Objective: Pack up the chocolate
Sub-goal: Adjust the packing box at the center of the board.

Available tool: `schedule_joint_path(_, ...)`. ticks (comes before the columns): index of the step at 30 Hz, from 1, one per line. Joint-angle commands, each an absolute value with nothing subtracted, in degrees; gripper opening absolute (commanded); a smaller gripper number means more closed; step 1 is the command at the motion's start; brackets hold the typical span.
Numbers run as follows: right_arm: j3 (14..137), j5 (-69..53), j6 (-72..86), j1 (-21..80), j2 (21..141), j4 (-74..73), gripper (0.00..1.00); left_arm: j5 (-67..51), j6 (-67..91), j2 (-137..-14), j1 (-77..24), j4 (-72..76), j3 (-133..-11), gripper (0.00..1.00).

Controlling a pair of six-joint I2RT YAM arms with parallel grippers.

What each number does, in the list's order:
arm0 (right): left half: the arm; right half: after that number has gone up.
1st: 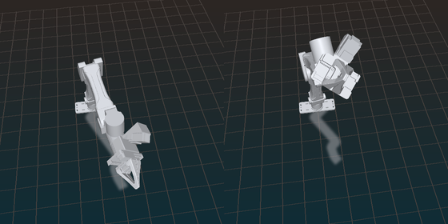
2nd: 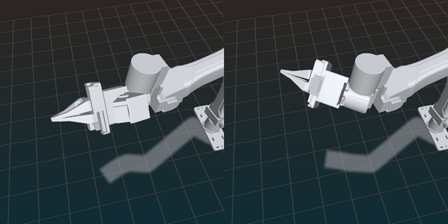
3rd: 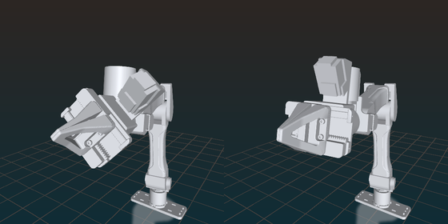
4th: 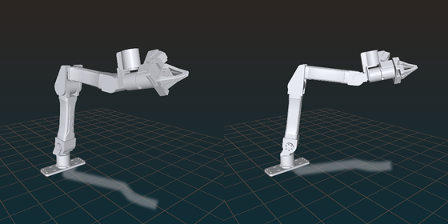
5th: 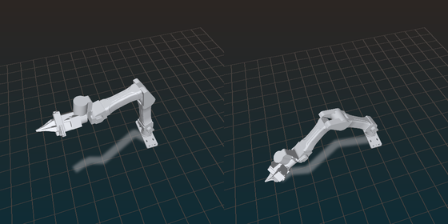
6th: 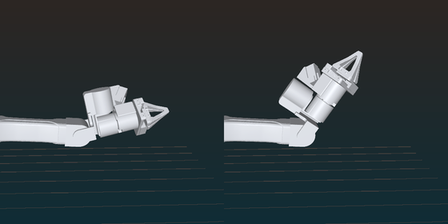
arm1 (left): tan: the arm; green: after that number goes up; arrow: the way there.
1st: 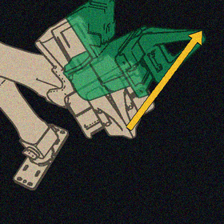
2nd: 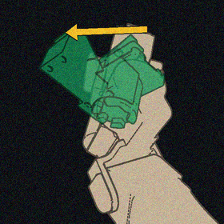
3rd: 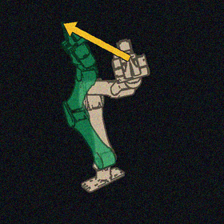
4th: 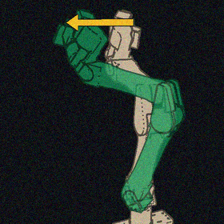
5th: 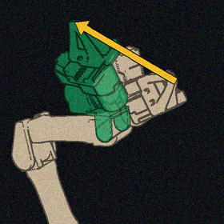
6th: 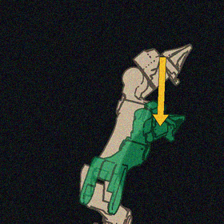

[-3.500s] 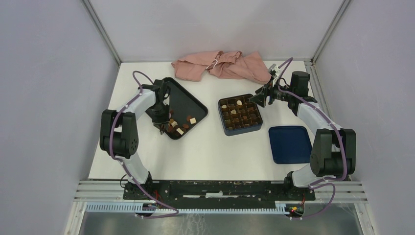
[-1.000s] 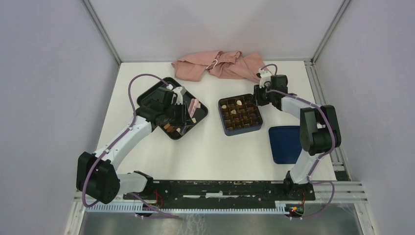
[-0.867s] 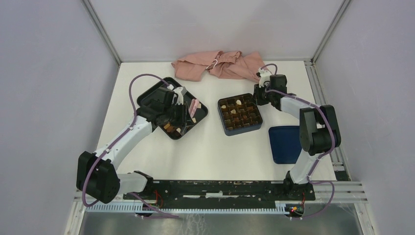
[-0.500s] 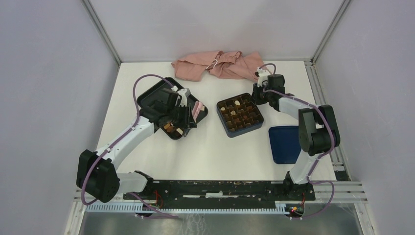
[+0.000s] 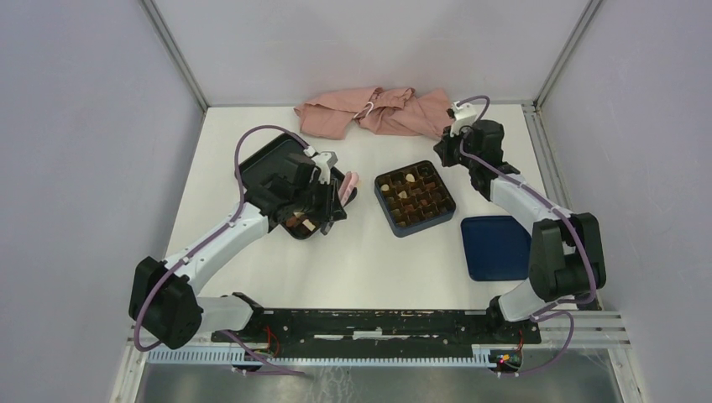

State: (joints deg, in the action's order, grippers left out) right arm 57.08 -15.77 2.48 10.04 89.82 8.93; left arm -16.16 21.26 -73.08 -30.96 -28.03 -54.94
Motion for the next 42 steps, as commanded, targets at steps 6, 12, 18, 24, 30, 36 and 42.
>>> schedule_joint_path(6, 58.2, -19.7, -3.7, 11.7, 89.5, 10.2, 0.24, -14.6, 22.8, -69.9, -33.2, -23.2, -54.8, 0.02)
schedule_joint_path(12, 64.7, -20.4, -9.6, 11.3, 97.6, 1.5, 0.39, -14.4, 22.7, -69.7, -33.4, -23.2, -54.1, 0.02)
schedule_joint_path(18, 66.0, -14.8, -12.8, 11.3, 100.2, 0.2, 0.51, -14.9, 22.2, -69.9, -33.4, -23.0, -53.5, 0.02)
schedule_joint_path(24, 67.4, -11.8, -12.8, 11.3, 103.6, -1.6, 0.52, -14.9, 22.1, -69.8, -33.5, -22.9, -53.2, 0.02)
schedule_joint_path(30, 67.5, -10.9, -12.8, 11.3, 104.9, -1.4, 0.52, -15.1, 22.1, -69.7, -33.7, -22.9, -53.0, 0.02)
schedule_joint_path(36, 67.1, -11.2, -11.6, 11.3, 106.4, -0.6, 0.43, -15.2, 22.1, -69.9, -33.8, -22.8, -53.3, 0.02)
schedule_joint_path(42, 65.7, -10.9, -10.8, 11.2, 105.2, 1.6, 0.30, -15.1, 22.1, -69.5, -34.0, -23.3, -53.4, 0.02)
